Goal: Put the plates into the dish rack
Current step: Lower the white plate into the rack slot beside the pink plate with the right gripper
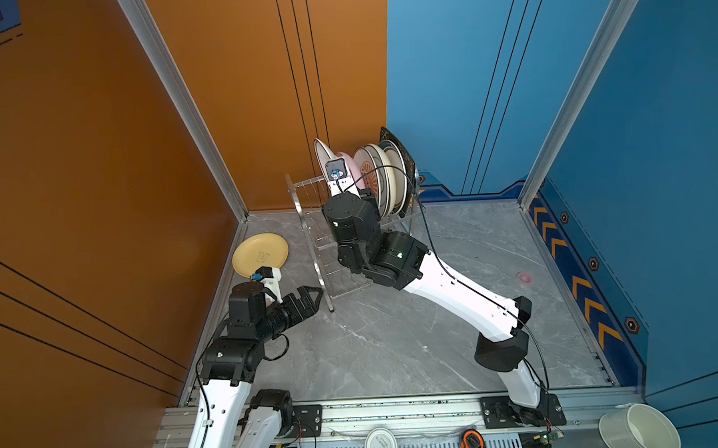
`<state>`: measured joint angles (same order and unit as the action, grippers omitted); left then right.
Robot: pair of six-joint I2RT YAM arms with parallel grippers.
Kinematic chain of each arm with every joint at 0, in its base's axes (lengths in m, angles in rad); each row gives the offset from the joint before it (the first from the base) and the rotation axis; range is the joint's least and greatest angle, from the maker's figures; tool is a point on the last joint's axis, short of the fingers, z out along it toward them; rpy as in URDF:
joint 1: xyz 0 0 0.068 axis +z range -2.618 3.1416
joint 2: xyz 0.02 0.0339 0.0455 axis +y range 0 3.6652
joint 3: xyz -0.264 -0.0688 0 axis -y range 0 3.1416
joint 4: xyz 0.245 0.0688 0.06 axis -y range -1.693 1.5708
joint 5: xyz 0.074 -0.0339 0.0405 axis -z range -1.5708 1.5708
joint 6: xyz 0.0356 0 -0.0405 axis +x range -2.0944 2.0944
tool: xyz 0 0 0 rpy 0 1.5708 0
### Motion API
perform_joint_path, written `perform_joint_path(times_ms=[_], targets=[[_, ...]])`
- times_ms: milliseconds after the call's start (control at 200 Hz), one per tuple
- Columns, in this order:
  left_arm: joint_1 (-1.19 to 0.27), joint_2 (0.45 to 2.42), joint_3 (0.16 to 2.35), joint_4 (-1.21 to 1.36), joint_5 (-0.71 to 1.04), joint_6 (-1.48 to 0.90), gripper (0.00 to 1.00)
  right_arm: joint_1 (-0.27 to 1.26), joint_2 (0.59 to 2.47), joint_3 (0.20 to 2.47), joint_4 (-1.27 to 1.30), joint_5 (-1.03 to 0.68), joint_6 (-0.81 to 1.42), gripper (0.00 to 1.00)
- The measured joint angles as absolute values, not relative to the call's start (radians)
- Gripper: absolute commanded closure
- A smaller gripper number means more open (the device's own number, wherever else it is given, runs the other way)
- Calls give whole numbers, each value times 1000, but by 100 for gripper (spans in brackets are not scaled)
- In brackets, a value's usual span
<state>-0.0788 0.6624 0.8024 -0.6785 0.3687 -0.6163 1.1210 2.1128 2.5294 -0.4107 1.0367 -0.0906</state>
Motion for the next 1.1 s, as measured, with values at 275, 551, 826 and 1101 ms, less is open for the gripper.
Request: perform_joint_path(times_ms=[275,551,826,1101], targets=[[-79,662,802,-678,366,-617,2,1079,2192,2529,-358,1032,-113,100],[-79,649,793,-678,361,-617,2,1039,2218,2529,-337,1021,-116,100],[-79,647,787,-680,347,-621,2,1008,2225,2529,-340,980,-87,100],[-79,634,786,-681,340,-629,2,995,2249,2529,-371,941,-41,100]])
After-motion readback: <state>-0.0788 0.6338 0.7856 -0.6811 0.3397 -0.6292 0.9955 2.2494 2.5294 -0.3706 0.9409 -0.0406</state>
